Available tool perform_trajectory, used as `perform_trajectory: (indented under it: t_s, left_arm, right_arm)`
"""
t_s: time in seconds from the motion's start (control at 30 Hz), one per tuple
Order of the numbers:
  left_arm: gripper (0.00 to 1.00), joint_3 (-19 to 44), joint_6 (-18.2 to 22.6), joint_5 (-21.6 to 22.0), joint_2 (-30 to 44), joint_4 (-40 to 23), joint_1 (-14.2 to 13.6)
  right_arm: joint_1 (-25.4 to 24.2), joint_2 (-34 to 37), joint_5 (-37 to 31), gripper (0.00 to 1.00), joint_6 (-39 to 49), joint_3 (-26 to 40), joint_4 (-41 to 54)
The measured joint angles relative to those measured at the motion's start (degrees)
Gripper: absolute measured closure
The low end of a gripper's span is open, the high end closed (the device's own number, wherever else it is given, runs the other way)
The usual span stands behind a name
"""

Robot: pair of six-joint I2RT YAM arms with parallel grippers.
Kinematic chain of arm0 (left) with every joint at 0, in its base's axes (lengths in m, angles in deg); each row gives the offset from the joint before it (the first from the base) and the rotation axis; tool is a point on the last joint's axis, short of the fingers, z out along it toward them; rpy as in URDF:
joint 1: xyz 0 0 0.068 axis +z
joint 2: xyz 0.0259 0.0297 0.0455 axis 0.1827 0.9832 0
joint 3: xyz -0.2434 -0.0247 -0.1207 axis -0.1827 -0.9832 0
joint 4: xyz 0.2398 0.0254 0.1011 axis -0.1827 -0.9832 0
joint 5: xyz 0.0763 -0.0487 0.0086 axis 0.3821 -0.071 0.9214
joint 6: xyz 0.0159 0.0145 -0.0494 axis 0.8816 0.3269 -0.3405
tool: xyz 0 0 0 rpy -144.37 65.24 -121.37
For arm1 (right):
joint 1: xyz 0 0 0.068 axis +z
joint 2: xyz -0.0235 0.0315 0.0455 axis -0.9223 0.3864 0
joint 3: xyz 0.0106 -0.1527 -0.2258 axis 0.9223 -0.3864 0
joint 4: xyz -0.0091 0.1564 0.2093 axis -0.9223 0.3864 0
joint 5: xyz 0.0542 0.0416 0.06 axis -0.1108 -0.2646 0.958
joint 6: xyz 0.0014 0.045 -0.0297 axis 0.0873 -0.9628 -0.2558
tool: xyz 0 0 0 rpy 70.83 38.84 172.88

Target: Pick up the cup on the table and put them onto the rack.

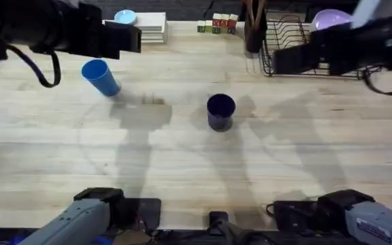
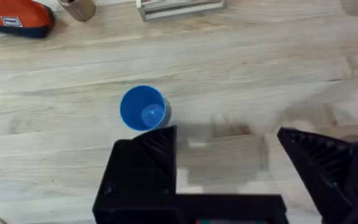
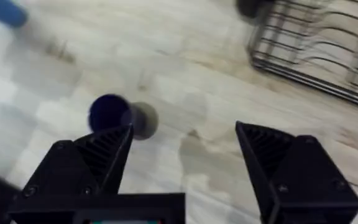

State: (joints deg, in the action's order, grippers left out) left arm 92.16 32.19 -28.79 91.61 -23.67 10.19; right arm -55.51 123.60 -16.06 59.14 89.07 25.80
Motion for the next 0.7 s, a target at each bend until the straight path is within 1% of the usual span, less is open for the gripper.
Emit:
perform_trajectory:
  t_s: [0.17, 0.3, 0.43, 0.7]
  left_arm:
    - [0.008, 0.00, 0.00, 0.00, 2.09, -0.24, 0.00]
    - [0.008, 0.00, 0.00, 0.00, 2.81, -0.22, 0.00]
    - [0.008, 0.00, 0.00, 0.00, 2.81, -0.20, 0.00]
    - [0.008, 0.00, 0.00, 0.00, 2.81, -0.20, 0.00]
  right_arm:
    - [6.75, 1.41, 0.40, 0.008, -0.15, 0.00, -0.07]
    - [10.50, 2.73, 0.66, 0.008, -0.15, 0.00, -0.04]
    - [11.97, 3.91, 0.79, 0.008, -0.15, 0.00, 0.00]
    - [12.23, 5.42, 0.77, 0.008, -0.15, 0.04, 0.00]
